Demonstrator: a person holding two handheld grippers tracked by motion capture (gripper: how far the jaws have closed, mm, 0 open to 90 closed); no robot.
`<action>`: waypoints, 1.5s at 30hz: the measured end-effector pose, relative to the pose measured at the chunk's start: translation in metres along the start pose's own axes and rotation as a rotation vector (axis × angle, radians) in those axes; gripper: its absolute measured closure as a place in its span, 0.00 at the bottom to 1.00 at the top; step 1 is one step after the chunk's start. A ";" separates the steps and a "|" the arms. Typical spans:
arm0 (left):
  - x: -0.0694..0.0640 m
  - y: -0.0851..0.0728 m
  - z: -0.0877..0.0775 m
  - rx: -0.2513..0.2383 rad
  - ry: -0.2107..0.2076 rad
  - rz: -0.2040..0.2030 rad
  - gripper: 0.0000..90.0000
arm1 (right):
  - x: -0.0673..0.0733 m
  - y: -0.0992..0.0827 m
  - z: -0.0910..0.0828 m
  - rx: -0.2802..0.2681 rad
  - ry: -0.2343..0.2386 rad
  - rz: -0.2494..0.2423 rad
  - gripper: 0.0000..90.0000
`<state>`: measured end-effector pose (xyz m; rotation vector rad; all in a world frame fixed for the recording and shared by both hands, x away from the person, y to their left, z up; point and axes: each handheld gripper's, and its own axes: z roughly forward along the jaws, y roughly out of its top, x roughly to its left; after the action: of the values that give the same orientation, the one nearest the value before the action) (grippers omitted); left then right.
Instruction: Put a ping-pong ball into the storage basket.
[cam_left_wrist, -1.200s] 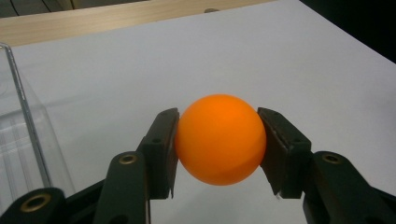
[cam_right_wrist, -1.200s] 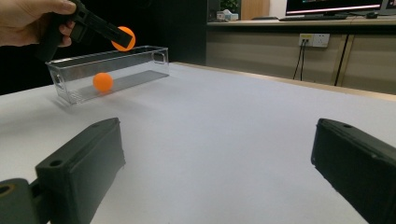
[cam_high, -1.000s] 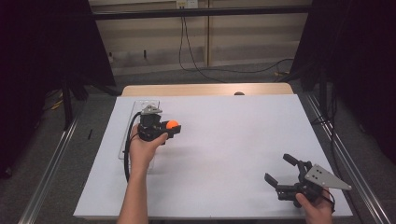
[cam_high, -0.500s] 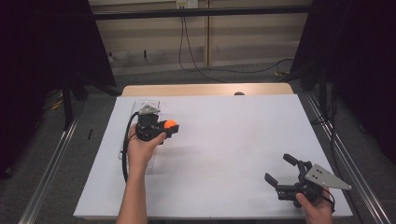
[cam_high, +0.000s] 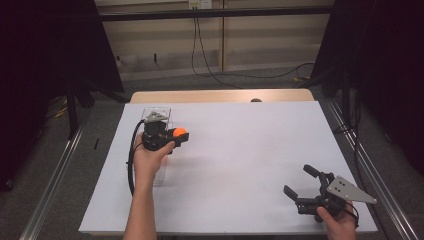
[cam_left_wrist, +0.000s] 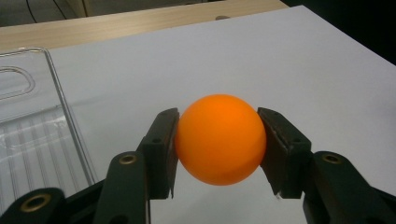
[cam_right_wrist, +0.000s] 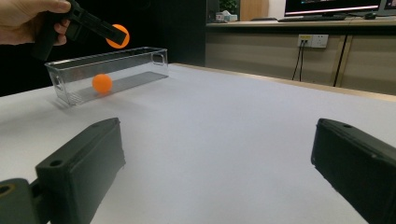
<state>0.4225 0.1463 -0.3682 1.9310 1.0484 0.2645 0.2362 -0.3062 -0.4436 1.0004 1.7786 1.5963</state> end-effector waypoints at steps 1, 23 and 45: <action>0.001 0.000 -0.001 0.000 -0.001 0.000 0.57 | 0.000 0.000 0.000 0.001 0.001 0.000 0.02; 0.007 0.000 -0.009 -0.014 0.019 -0.005 0.57 | 0.001 0.000 0.000 0.001 0.002 -0.003 0.02; 0.019 -0.004 -0.020 -0.018 0.090 -0.014 0.57 | 0.001 0.000 0.000 0.002 0.003 -0.005 0.02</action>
<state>0.4211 0.1733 -0.3634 1.9102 1.1137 0.3545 0.2359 -0.3054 -0.4434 0.9947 1.7833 1.5943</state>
